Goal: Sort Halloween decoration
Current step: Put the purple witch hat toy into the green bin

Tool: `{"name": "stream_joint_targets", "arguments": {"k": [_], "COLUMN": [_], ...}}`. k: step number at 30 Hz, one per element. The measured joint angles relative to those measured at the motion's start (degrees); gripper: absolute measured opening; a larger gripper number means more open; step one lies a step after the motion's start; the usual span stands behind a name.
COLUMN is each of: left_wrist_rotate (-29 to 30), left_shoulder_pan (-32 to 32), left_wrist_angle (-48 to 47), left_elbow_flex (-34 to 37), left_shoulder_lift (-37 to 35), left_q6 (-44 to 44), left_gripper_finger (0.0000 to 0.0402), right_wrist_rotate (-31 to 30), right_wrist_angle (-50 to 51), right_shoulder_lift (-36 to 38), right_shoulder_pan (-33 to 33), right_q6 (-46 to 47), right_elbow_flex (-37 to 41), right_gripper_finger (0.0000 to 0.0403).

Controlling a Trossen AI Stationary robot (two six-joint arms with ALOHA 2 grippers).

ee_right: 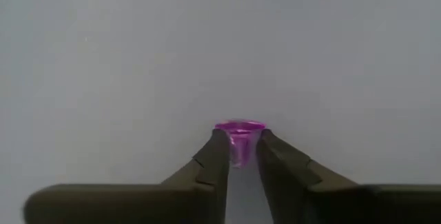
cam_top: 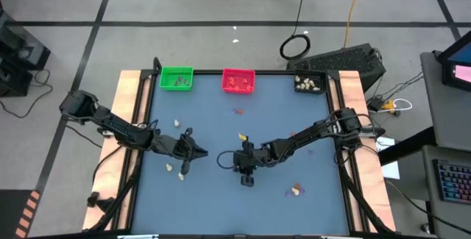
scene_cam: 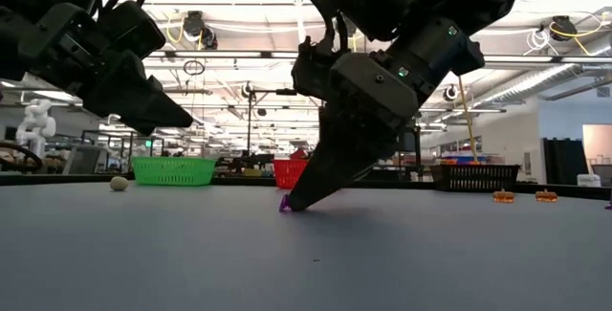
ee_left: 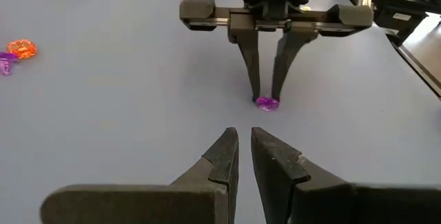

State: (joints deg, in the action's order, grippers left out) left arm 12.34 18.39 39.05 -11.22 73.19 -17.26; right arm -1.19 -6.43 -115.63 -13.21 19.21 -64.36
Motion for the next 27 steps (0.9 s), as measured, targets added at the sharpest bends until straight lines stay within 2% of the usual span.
{"name": "stream_joint_targets", "arguments": {"k": [5, 8, 10, 17, 27], "left_wrist_rotate": [0.2, 0.4, 0.7, 2.1, 2.1], "left_shoulder_pan": [0.0, 0.0, 0.0, 0.0, 0.0], "left_wrist_angle": [-0.1, -0.1, -0.1, -0.3, -0.5], "left_elbow_flex": [0.0, 0.0, 0.0, 0.0, 0.0], "left_shoulder_lift": [0.0, 0.0, 0.0, 0.0, 0.0], "left_q6": [0.0, 0.0, 0.0, -0.5, -0.6], "left_gripper_finger": [0.0047, 0.0047, 0.0047, 0.0047, 0.0047], "right_wrist_rotate": [0.0, -0.1, -0.4, -1.3, -1.7], "right_wrist_angle": [0.1, 0.6, 1.0, 2.0, 1.5], "right_shoulder_lift": [-2.6, -3.3, -3.4, -3.7, -3.2], "right_shoulder_pan": [0.0, 0.0, 0.1, 0.2, 0.3], "right_q6": [1.1, 0.6, -0.4, -3.9, -5.6], "right_elbow_flex": [-1.9, -3.8, -4.8, -7.3, -7.5], "right_gripper_finger": [0.0120, 0.0121, 0.0105, 0.0008, 0.0002]}}
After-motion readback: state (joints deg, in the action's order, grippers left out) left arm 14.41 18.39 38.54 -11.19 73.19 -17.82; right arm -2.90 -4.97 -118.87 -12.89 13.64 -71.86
